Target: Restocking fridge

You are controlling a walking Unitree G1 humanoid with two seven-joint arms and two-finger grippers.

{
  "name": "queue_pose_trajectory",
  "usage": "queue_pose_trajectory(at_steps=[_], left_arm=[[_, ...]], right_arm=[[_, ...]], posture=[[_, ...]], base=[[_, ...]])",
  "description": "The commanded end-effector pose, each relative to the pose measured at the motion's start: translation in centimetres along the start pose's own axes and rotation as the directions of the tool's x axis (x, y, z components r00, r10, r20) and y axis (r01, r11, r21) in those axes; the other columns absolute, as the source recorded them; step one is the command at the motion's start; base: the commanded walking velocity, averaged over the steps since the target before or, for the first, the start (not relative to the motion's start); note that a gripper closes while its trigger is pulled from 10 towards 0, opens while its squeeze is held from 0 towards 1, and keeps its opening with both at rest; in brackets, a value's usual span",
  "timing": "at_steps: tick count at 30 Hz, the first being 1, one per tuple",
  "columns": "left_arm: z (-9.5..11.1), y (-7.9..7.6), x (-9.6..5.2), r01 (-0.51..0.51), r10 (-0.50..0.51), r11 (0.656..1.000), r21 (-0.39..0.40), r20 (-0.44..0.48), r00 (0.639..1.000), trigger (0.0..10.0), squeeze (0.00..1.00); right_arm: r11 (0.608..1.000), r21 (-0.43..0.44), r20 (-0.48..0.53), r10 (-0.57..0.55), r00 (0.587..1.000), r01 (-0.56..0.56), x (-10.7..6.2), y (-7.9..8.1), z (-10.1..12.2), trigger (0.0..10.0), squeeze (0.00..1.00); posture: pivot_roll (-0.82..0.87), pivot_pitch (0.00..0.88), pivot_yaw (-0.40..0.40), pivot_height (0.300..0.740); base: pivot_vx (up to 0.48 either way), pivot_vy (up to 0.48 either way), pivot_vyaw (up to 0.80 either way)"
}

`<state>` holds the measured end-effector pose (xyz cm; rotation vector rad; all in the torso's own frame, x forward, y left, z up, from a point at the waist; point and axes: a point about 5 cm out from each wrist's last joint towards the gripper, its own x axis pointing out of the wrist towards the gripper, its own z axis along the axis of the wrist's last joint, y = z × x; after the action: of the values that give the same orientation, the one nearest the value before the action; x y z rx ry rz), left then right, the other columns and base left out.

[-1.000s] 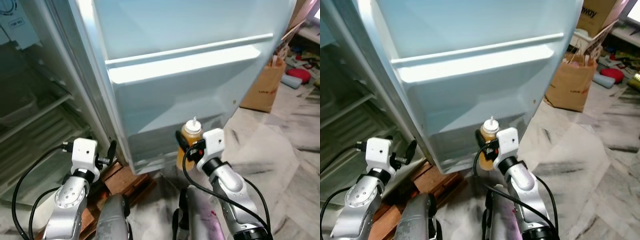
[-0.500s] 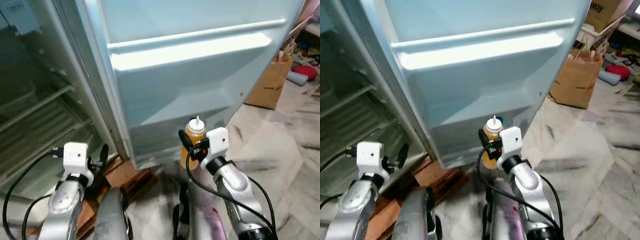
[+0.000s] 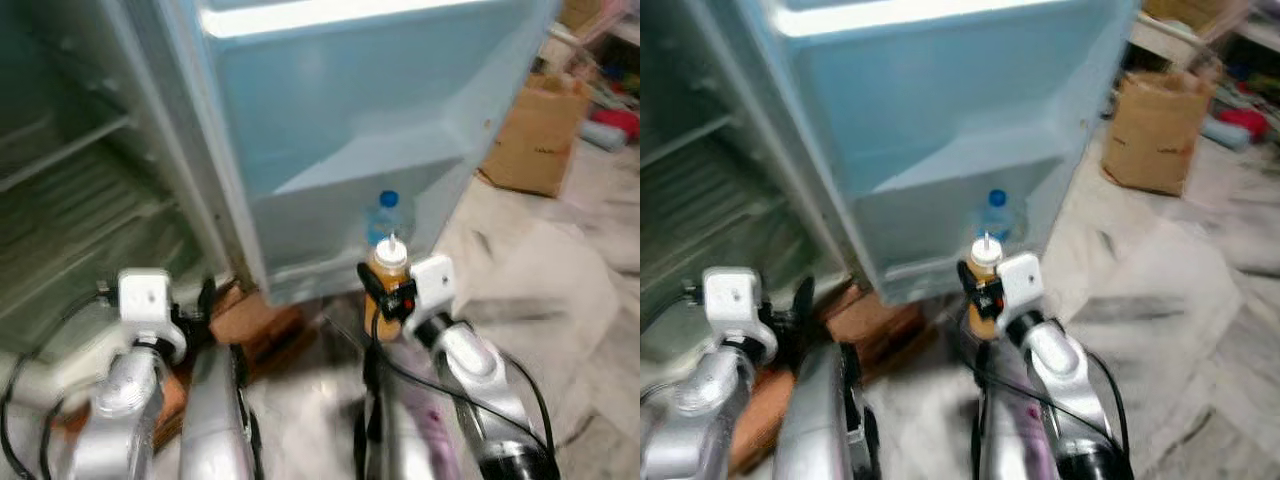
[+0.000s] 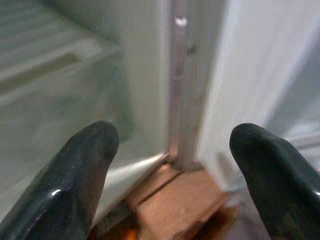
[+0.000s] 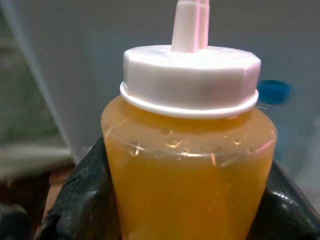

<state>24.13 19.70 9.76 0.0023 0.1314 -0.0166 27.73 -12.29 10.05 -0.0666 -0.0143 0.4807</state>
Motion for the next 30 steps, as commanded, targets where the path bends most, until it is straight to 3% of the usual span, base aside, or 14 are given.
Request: queue_pose_trajectory(at_steps=[1, 4, 9, 17, 26, 30], left_arm=[[-1.0, 0.4, -0.5, -0.022, 0.021, 1.0, -0.004, -0.059, 0.998, 10.0, 0.0], [-0.7, 0.6, -0.5, -0.024, 0.024, 1.0, 0.003, -0.057, 0.998, 10.0, 0.0], [-0.2, 1.2, -1.1, -0.01, 0.012, 0.999, 0.034, -0.07, 0.997, 10.0, 0.0], [0.3, 1.5, -1.7, -0.028, 0.03, 0.999, 0.04, -0.069, 0.997, 10.0, 0.0], [0.6, 0.9, -1.8, -0.011, 0.013, 0.999, 0.032, -0.076, 0.997, 10.0, 0.0], [0.8, 0.8, -1.7, -0.006, 0.009, 0.999, 0.033, -0.072, 0.997, 10.0, 0.0]], right_arm=[[1.0, -0.012, 0.011, 0.006, 1.0, -0.006, 0.3, 0.1, 0.1, 10.0, 0.0], [0.999, -0.024, 0.031, 0.033, 0.999, -0.032, 1.3, 0.3, 0.7, 10.0, 0.0], [0.988, -0.121, 0.094, 0.103, 0.99, -0.091, 3.6, 1.3, 2.3, 10.0, 0.0], [0.974, -0.223, 0.231, 0.091, 0.969, -0.038, 7.0, 0.5, 6.2, 10.0, 0.0], [0.943, -0.333, 0.32, 0.118, 0.94, -0.005, 9.4, 0.6, 8.9, 10.0, 0.0], [0.853, -0.518, 0.307, 0.124, 0.944, 0.057, 9.8, 0.4, 8.2, 10.0, 0.0]], posture=[[0.08, 0.223, 0.011, 0.529], [0.09, 0.244, 0.012, 0.529], [0.12, 0.29, 0.019, 0.529], [0.15, 0.302, 0.017, 0.529], [0.16, 0.319, 0.024, 0.529], [0.16, 0.323, 0.029, 0.529]], base=[[0.0, 0.0, 0.0], [0.0, 0.0, 0.0], [0.0, 0.0, 0.0], [0.0, 0.0, 0.0], [0.0, 0.0, 0.0], [0.0, 0.0, 0.0]])
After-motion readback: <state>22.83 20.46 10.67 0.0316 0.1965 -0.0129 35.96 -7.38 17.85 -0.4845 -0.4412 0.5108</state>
